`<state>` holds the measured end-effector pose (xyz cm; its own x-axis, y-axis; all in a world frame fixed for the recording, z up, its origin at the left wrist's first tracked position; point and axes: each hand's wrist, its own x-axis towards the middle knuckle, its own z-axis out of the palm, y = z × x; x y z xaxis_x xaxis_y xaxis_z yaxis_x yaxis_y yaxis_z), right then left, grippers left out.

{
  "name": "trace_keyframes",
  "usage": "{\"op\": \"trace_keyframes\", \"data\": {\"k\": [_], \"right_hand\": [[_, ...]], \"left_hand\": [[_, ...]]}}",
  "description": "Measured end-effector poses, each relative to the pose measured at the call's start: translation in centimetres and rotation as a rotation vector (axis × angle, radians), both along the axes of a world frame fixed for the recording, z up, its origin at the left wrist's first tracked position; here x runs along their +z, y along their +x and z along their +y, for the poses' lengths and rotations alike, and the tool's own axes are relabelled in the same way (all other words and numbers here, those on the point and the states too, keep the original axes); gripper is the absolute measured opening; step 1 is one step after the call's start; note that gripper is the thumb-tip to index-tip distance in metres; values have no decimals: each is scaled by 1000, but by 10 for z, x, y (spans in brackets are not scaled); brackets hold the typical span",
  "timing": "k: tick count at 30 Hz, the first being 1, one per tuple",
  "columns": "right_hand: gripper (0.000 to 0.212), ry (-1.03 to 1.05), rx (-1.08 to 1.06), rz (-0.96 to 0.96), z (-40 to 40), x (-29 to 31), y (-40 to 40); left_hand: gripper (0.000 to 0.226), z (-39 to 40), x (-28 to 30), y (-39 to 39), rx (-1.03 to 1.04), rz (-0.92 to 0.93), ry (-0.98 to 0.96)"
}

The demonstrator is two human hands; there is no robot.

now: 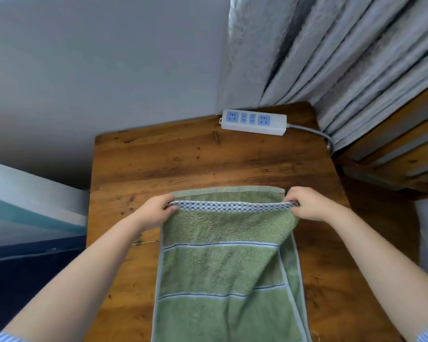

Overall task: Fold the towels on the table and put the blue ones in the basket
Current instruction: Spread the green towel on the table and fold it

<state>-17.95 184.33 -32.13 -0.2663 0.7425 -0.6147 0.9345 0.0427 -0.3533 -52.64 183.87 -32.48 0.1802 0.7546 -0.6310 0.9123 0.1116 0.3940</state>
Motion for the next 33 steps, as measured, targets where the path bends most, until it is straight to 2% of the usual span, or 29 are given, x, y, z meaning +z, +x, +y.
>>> {"op": "trace_keyframes", "data": {"k": [2,4,7,10,13,16,19,22,24,29,33], "right_hand": [[22,63,-38,-29,7,-3,-2],[21,112,-88,-62,7,-11,-10],[24,167,-128,-102,11,-27,-23],[31,140,-113,-148,17,-40,-25],[22,119,-139,-158,20,-45,-25],[9,81,-149,-124,20,-45,-27],[18,38,-146,-47,28,-36,-22],[30,-23,-168,61,30,-19,-12],[31,-40,-161,106,27,-5,-6],[31,15,-160,205,12,28,3],[32,116,-112,175,-2,62,-4]], "left_hand": [[12,6,-5,2,71,51,123],[20,8,-12,6,30,169,168],[29,19,-28,13,-93,358,137],[34,29,-37,18,-135,395,60],[30,33,-41,18,-221,427,49],[29,34,-43,17,-238,367,28],[29,34,-42,13,-251,308,60],[18,31,-32,3,-244,237,88],[18,24,-23,-5,-220,212,103],[19,1,9,-24,-143,173,178],[13,-14,47,-28,-56,166,236]]}}
